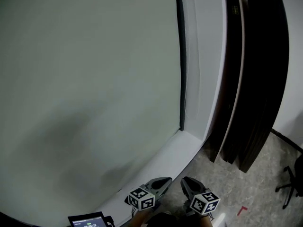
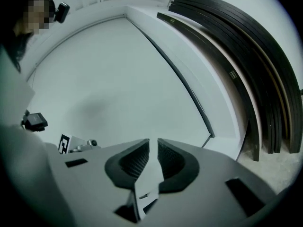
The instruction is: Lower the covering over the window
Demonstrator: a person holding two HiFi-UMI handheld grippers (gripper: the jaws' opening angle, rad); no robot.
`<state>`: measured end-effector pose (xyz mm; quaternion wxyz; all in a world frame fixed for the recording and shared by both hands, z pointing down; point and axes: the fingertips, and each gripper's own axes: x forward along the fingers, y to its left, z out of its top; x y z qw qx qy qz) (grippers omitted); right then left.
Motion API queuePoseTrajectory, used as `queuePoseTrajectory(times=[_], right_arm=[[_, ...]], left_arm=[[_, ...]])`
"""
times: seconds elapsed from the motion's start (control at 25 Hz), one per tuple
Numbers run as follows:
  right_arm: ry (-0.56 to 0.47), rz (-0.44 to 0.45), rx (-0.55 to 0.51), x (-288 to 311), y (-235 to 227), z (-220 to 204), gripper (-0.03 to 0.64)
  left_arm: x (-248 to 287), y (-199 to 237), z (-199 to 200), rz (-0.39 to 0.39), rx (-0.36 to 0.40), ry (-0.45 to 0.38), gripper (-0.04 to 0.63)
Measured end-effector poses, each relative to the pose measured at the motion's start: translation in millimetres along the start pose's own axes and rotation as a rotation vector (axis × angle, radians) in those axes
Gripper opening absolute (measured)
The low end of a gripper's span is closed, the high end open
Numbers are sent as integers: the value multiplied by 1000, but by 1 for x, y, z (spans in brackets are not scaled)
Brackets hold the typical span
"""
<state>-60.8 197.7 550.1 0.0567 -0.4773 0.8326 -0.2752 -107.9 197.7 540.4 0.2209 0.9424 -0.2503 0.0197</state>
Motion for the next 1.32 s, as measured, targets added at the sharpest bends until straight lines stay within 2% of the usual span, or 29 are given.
queuePoseTrajectory(times=[0.44,0.72,1.32], right_arm=[[22,-58,-74,-23,-6,8,53],[15,-74,-76,-34,-24,23,54],[10,-63,-76,-56,-32,35,54]], left_arm=[[13,-18,6,-53,-18,-37,2],[35,-31,8,-71,-22,-42,2],[48,-47,9,-50,-15,-41,2]])
